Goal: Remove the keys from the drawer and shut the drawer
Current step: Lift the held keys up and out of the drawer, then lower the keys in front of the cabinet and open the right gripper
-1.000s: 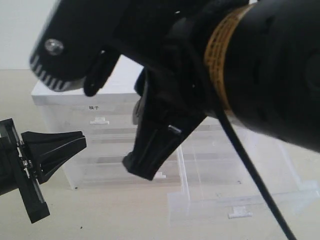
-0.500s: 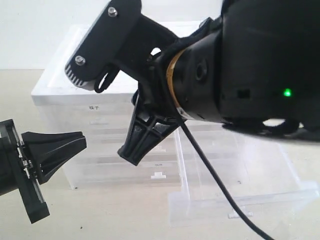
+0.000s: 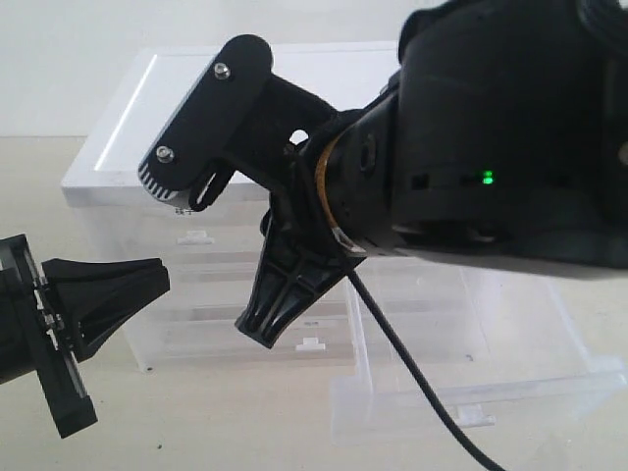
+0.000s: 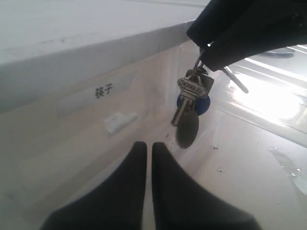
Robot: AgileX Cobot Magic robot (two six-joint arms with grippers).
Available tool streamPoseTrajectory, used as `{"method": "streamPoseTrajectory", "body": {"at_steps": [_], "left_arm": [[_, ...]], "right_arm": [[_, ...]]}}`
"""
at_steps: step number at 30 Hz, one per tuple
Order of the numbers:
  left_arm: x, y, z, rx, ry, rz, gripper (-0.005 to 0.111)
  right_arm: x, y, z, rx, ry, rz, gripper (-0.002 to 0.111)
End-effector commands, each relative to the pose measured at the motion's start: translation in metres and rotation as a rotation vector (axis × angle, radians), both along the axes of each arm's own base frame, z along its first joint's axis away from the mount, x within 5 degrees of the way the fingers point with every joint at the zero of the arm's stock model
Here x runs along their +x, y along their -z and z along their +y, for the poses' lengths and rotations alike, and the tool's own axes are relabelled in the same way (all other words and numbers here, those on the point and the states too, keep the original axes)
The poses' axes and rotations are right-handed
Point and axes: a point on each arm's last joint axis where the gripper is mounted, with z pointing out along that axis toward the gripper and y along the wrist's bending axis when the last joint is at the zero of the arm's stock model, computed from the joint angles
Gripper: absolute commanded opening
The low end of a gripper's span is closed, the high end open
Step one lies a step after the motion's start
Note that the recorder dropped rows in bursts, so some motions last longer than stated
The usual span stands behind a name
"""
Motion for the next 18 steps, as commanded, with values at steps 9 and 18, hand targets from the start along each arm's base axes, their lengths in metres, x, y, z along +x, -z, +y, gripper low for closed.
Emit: {"method": "streamPoseTrajectory", "body": {"at_steps": [9, 18], "left_arm": [[-0.0034, 0.0005, -0.0034, -0.020, 0.055, 0.038, 0.005], [-0.0033, 0.0005, -0.0033, -0.021, 0.053, 0.038, 0.005]], "right_arm": [[0.0003, -0.0032, 0.0007, 0.026, -0.002, 0.004, 0.000], [-0.0012, -0.0024, 0.0014, 0.035, 0.000, 0.021, 0.050]]}}
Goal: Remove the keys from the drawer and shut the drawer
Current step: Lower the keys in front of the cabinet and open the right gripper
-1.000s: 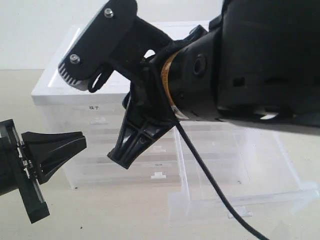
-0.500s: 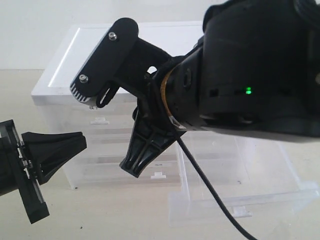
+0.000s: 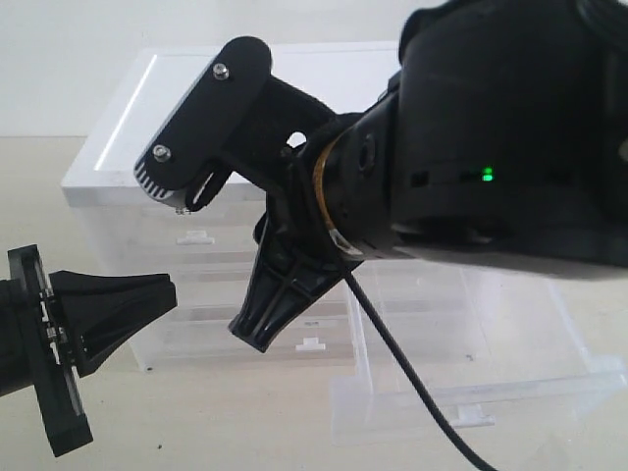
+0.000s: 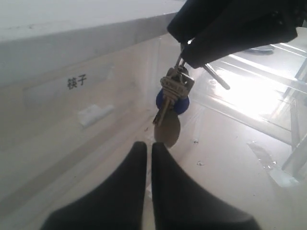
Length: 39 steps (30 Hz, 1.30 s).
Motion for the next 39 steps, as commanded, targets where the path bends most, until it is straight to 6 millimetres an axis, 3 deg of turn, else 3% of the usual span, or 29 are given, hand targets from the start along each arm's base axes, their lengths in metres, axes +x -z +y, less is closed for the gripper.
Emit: {"method": "streamPoseTrajectory", "body": {"at_steps": [1, 10, 12, 17, 18, 23, 28, 32, 35, 39], "left_arm": [[0.001, -0.001, 0.000, -0.015, -0.003, -0.001, 0.005], [0.001, -0.001, 0.000, -0.015, -0.003, -0.001, 0.005], [0.001, -0.001, 0.000, -0.015, -0.003, -0.001, 0.005], [0.001, -0.001, 0.000, -0.015, -0.003, -0.001, 0.005], [0.001, -0.001, 0.000, -0.015, -0.003, -0.001, 0.005], [0.001, -0.001, 0.000, -0.015, -0.003, -0.001, 0.005], [0.001, -0.001, 0.000, -0.015, -0.003, -0.001, 0.005], [0.001, -0.001, 0.000, -0.015, -0.003, -0.001, 0.005], [0.001, -0.001, 0.000, -0.015, -0.003, -0.001, 0.005], [0.001, -0.001, 0.000, -0.014, -0.001, -0.001, 0.005]], "right_arm": [[0.000, -0.003, 0.001, 0.017, -0.004, -0.002, 0.055], [0.000, -0.003, 0.000, 0.010, -0.011, -0.006, 0.055], [0.000, -0.003, 0.000, 0.011, -0.009, -0.005, 0.047], [-0.004, -0.016, -0.007, 0.040, -0.010, -0.024, 0.002], [-0.005, -0.020, -0.010, 0.051, -0.012, -0.031, 0.000], [-0.018, -0.039, -0.029, 0.060, -0.048, 0.005, 0.000], [-0.052, -0.022, -0.046, -0.246, -0.314, 0.332, 0.000], [-0.072, -0.016, -0.052, -0.309, -0.425, 0.536, 0.000], [-0.072, -0.017, -0.052, -0.315, -0.439, 0.529, 0.000], [-0.057, -0.005, -0.060, -0.407, -0.338, 0.392, 0.000]]}}
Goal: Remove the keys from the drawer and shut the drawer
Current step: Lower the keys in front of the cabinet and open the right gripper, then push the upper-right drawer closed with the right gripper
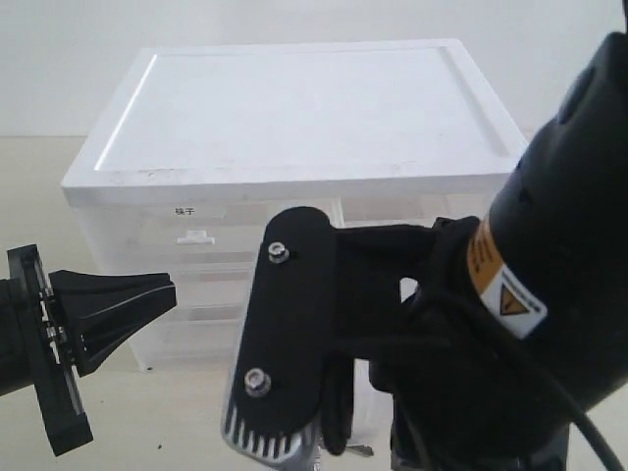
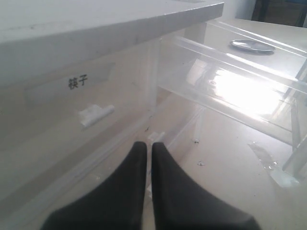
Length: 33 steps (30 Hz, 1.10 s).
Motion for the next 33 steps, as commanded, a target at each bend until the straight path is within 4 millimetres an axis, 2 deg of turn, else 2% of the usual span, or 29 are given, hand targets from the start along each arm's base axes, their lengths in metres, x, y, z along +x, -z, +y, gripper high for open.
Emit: {"method": "streamPoseTrajectory", "body": {"at_steps": [1, 4, 9, 14, 23, 27, 33], "left_arm": [[0.001, -0.001, 0.000, -0.014, 0.001, -0.001, 0.005], [0.001, -0.001, 0.000, -0.014, -0.001, -0.001, 0.005], [0.001, -0.001, 0.000, -0.015, -0.003, -0.001, 0.005], [0.001, -0.001, 0.000, -0.015, -0.003, -0.001, 0.005], [0.001, -0.001, 0.000, -0.015, -0.003, -0.001, 0.005], [0.001, -0.001, 0.000, -0.015, -0.003, -0.001, 0.005], [0.001, -0.001, 0.000, -0.014, -0.001, -0.001, 0.005]], "right_arm": [[0.017, 0.014, -0.014, -0.107, 0.066, -0.192, 0.000], [0.028, 0.025, -0.022, -0.161, 0.137, -0.319, 0.000], [0.031, 0.019, -0.017, -0.081, 0.134, -0.380, 0.000], [0.039, 0.016, -0.025, -0.156, 0.158, -0.483, 0.000], [0.050, 0.008, -0.026, -0.158, 0.154, -0.636, 0.000], [0.058, 0.007, -0.023, -0.080, 0.169, -0.644, 0.000], [0.080, 0.010, -0.032, -0.088, 0.233, -0.660, 0.000]]}}
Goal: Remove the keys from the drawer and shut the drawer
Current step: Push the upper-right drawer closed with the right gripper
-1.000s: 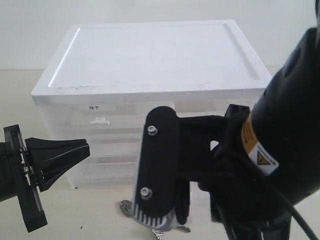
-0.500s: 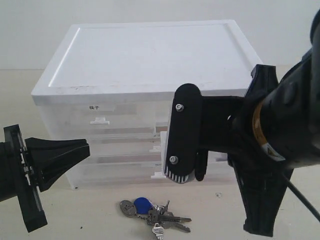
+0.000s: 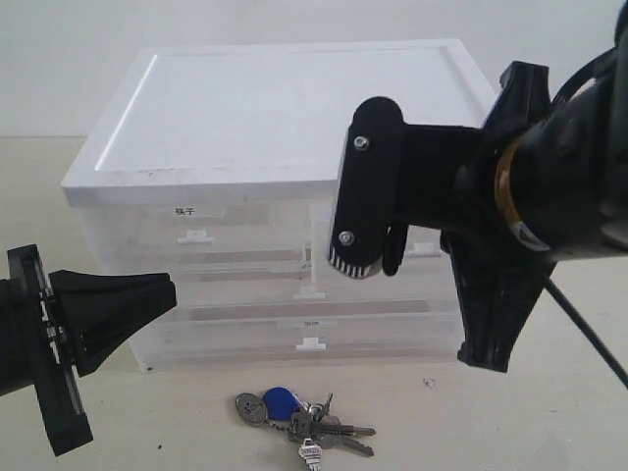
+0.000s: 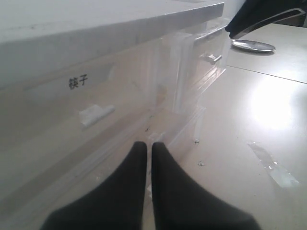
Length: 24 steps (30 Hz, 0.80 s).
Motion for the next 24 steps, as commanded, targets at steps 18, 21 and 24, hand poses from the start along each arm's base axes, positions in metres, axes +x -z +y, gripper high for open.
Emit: {"method": "streamPoseTrajectory", "body": {"at_steps": [18, 21, 24], "left_arm": [[0.001, -0.001, 0.000, -0.014, -0.001, -0.001, 0.005], [0.001, -0.001, 0.000, -0.014, -0.001, -0.001, 0.005], [0.001, -0.001, 0.000, -0.014, -0.001, -0.001, 0.005]], "right_arm": [[-0.002, 0.006, 0.006, 0.128, -0.056, 0.130, 0.000], [0.003, 0.014, 0.009, 0.120, -0.111, 0.075, 0.000], [0.011, 0.027, 0.010, 0.079, -0.106, -0.014, 0.000]]}}
